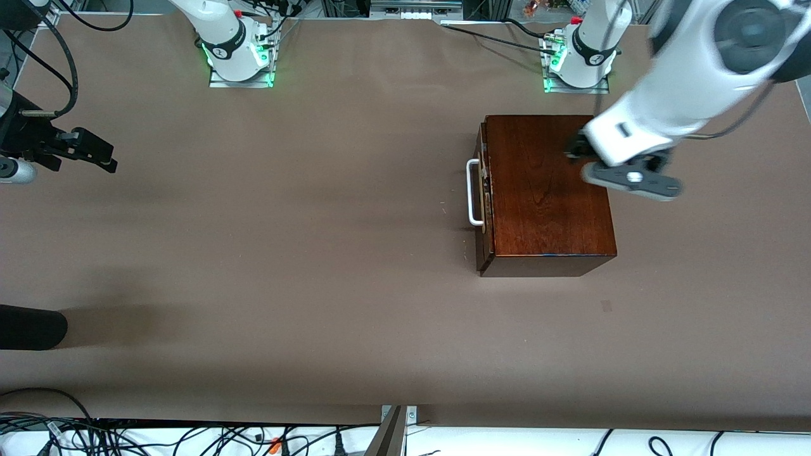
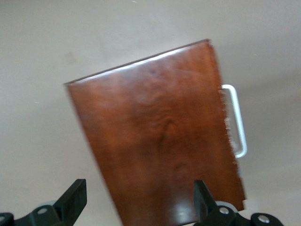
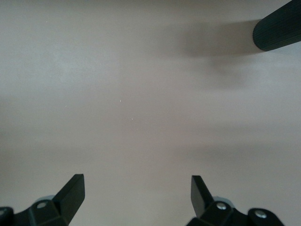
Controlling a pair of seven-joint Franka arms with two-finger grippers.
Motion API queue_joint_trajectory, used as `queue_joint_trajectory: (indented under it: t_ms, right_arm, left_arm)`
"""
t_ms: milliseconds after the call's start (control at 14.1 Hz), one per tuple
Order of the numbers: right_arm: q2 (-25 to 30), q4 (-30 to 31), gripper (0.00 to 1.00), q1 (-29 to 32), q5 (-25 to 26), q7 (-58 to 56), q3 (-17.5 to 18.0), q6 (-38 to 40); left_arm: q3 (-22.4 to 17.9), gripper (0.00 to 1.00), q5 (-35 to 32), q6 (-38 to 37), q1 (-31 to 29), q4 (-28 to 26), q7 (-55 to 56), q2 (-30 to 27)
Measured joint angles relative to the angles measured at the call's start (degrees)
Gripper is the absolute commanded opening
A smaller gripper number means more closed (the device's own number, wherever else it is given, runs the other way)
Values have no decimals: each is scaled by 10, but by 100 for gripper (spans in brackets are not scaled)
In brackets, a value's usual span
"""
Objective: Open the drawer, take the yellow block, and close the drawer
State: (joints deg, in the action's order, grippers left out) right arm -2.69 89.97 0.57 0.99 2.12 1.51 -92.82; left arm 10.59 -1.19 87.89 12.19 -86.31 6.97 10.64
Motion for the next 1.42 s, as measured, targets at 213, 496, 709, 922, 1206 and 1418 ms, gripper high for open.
queue_joint_trajectory:
  t_ms: [213, 496, 709, 922, 1206, 1418]
  right_arm:
    - [0, 0, 100, 0, 0, 0, 0, 0]
    - [0, 0, 100, 0, 0, 0, 0, 0]
    - [0, 0, 100, 0, 0, 0, 0, 0]
    - [0, 0, 100, 0, 0, 0, 0, 0]
    - [0, 0, 100, 0, 0, 0, 0, 0]
    - [0, 0, 100, 0, 0, 0, 0, 0]
  left_arm:
    - [0, 100, 0, 24, 70, 2, 65, 55]
    - [0, 100, -15, 80, 143, 5, 169, 114]
    - [0, 100, -48, 117, 189, 6, 221, 160]
    - [0, 100, -93, 129, 225, 6, 286, 197]
    - [-1, 100, -141, 150, 243, 6, 345, 228]
    - [-3, 100, -142, 153, 243, 5, 354, 234]
